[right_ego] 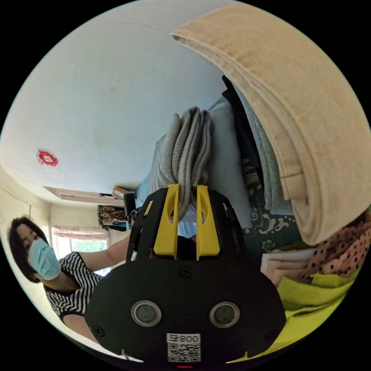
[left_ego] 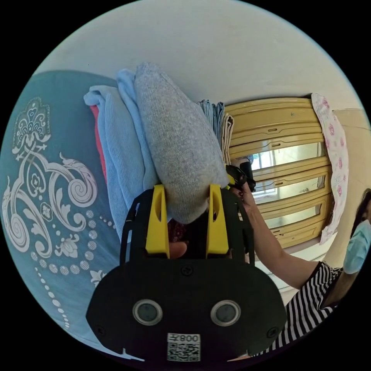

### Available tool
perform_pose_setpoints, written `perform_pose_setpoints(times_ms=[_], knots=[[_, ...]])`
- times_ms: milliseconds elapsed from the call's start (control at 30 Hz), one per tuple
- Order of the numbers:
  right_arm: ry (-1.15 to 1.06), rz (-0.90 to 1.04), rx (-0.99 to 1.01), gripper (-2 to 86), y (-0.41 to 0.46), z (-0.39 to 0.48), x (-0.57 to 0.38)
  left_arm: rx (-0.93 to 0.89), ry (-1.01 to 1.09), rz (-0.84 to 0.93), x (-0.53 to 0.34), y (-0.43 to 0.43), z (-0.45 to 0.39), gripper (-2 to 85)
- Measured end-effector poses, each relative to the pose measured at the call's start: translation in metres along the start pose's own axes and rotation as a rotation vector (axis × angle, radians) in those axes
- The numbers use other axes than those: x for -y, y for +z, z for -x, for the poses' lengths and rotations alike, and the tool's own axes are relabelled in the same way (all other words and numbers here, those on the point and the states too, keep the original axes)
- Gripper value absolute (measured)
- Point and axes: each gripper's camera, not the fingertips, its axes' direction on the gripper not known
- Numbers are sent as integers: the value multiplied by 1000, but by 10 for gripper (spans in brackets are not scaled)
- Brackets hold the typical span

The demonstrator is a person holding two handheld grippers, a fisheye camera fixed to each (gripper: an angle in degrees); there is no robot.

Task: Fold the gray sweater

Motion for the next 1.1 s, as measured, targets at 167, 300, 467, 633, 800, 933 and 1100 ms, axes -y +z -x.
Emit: perform_pose_setpoints(times_ms=[167,300,467,633,800,933,1100], knots=[[-189,-196,-107,43,-41,68,-16,42,-30,-102,-12,-9,6,146],[-373,-118,-195,10,-14,121,-13,103,85,-207,-10,-14,-18,113],[-289,97,-370,2,52,101,19,364,354,19,27,72,-36,23],[-307,89,-436,1,47,108,15,391,386,35,27,96,-30,7],[-313,93,-427,4,39,115,10,455,430,20,17,94,-34,9],[-319,-6,-366,14,5,125,-19,253,401,-9,7,59,-31,33],[-263,-54,-379,70,-43,115,-91,148,362,80,-51,21,-25,95]])
